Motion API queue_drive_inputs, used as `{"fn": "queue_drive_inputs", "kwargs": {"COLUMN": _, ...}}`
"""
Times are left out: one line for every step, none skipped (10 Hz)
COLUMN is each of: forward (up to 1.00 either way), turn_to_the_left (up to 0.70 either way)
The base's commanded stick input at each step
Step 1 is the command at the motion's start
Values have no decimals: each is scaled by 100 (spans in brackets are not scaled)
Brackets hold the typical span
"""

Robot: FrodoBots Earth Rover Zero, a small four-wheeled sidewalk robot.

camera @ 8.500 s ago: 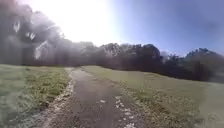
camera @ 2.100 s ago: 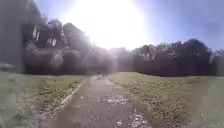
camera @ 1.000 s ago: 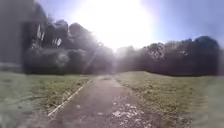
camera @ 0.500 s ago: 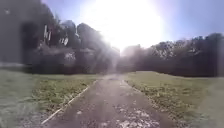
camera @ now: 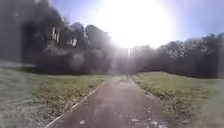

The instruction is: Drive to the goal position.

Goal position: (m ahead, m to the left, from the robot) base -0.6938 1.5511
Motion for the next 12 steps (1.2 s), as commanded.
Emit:
{"fn": "queue_drive_inputs", "kwargs": {"forward": 50, "turn_to_the_left": 0}}
{"fn": "queue_drive_inputs", "kwargs": {"forward": 50, "turn_to_the_left": 0}}
{"fn": "queue_drive_inputs", "kwargs": {"forward": 50, "turn_to_the_left": 0}}
{"fn": "queue_drive_inputs", "kwargs": {"forward": 36, "turn_to_the_left": 0}}
{"fn": "queue_drive_inputs", "kwargs": {"forward": 3, "turn_to_the_left": 0}}
{"fn": "queue_drive_inputs", "kwargs": {"forward": -30, "turn_to_the_left": 0}}
{"fn": "queue_drive_inputs", "kwargs": {"forward": -50, "turn_to_the_left": 0}}
{"fn": "queue_drive_inputs", "kwargs": {"forward": -50, "turn_to_the_left": 0}}
{"fn": "queue_drive_inputs", "kwargs": {"forward": -50, "turn_to_the_left": 0}}
{"fn": "queue_drive_inputs", "kwargs": {"forward": -50, "turn_to_the_left": 0}}
{"fn": "queue_drive_inputs", "kwargs": {"forward": -50, "turn_to_the_left": 0}}
{"fn": "queue_drive_inputs", "kwargs": {"forward": -50, "turn_to_the_left": 0}}
